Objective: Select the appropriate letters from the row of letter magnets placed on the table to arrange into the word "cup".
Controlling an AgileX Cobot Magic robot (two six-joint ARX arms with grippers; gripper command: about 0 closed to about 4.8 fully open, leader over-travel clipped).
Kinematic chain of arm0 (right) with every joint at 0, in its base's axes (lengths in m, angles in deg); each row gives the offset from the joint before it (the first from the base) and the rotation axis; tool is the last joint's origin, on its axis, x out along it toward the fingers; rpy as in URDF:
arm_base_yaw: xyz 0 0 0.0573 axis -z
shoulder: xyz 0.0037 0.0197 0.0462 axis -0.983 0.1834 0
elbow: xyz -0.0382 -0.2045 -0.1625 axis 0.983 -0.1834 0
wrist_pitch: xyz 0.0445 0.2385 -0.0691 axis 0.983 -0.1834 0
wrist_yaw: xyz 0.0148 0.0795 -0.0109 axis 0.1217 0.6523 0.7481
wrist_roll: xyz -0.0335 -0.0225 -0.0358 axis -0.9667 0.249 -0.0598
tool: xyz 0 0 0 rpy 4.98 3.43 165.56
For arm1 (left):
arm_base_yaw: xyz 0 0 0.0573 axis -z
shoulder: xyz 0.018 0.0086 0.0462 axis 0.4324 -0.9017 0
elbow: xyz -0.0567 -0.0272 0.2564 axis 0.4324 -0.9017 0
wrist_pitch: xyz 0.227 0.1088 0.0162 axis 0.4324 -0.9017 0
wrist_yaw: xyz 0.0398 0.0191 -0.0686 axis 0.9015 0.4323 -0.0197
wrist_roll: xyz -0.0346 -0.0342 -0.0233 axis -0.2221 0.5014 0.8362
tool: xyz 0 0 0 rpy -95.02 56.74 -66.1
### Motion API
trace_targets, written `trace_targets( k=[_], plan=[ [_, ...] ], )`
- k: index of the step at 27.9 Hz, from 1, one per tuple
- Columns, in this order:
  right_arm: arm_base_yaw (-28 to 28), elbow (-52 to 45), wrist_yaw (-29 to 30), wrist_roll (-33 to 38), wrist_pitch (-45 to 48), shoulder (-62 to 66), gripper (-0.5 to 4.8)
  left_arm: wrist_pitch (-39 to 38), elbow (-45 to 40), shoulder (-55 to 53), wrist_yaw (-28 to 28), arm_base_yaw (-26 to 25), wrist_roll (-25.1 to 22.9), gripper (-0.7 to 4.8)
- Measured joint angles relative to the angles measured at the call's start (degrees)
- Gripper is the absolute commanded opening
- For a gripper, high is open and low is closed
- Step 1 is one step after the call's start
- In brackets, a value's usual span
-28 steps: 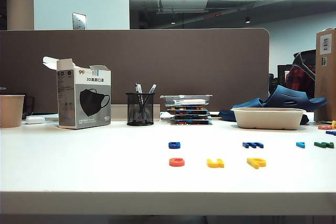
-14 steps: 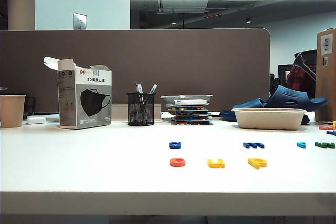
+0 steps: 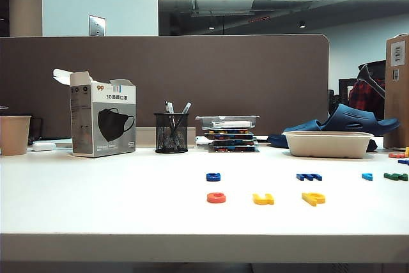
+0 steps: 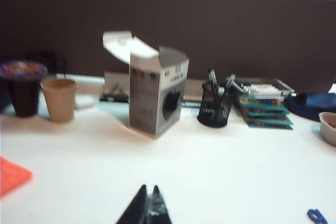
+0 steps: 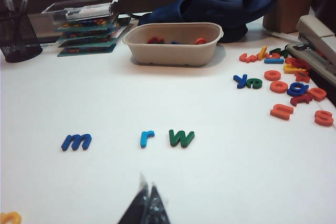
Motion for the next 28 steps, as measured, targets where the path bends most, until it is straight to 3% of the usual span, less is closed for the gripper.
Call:
trace_targets(
  k=[11,28],
  plan=[
    [0.0,-0.76,-1.77,-2.36,1.07,0.0,-0.01,14.93,-15.89,0.0,-1.05,0.0,0.24,-0.05],
    [0.0,-0.76,-1.77,-2.4,1.07,0.0,-0.01,18.14,-18.36,0.04,-1.05,0.0,0.35,-0.05]
  ],
)
